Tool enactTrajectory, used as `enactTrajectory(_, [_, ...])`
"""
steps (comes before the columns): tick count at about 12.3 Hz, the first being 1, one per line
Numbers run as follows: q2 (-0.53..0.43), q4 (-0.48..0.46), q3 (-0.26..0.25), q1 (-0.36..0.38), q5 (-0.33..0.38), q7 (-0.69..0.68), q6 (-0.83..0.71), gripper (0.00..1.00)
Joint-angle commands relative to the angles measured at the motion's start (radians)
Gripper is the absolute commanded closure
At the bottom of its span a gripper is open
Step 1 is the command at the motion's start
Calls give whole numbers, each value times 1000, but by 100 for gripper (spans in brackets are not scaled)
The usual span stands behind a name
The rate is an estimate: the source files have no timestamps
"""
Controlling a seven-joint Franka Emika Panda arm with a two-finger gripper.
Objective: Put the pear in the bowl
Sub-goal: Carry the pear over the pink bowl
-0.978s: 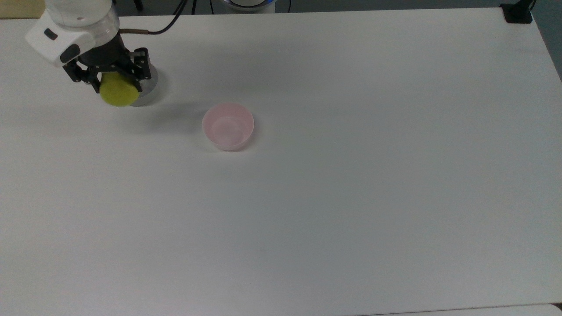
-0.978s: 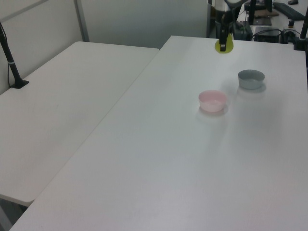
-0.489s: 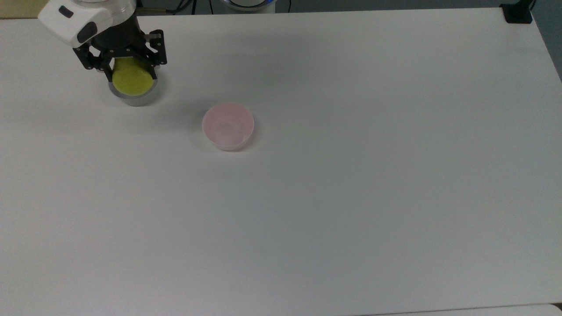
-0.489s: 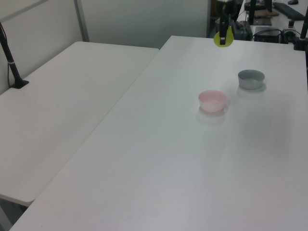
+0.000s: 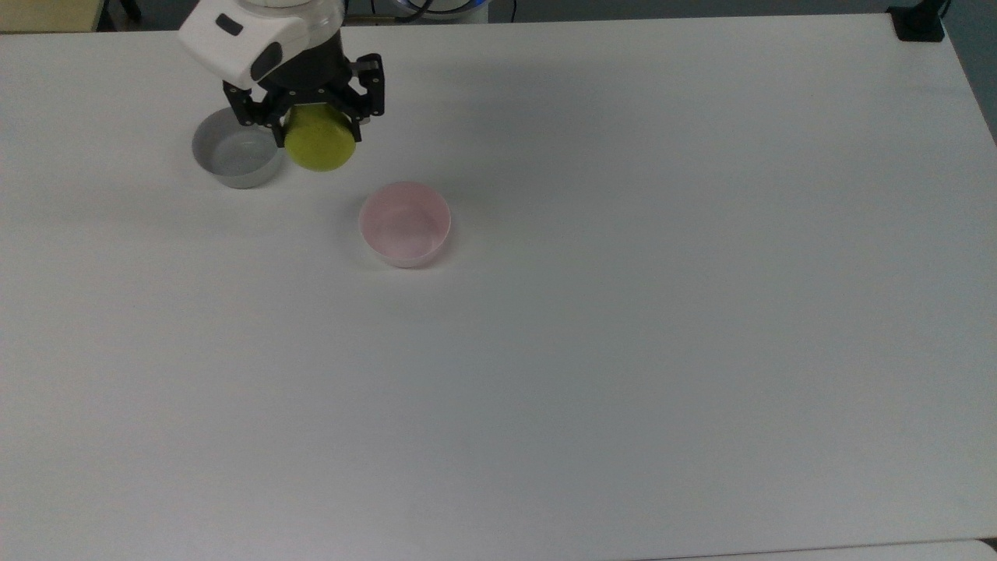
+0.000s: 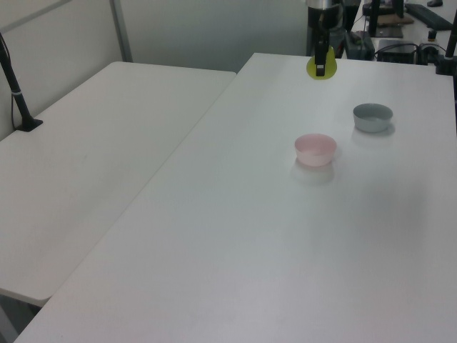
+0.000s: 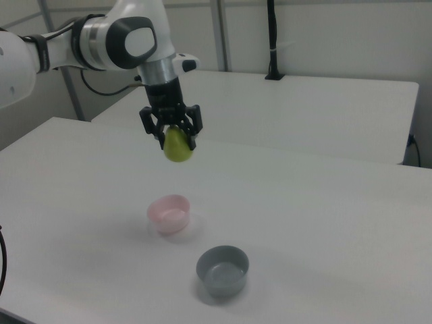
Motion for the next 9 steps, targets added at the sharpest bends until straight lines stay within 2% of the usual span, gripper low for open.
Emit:
enactTrajectory(1, [-50,-40,-7,90,3,106,-53,56])
enactTrajectory(5, [-78,-79,-7,175,4,193,-65,56])
enactTrajectory(9, [-75,-97,-8,179,9,191,-55,55])
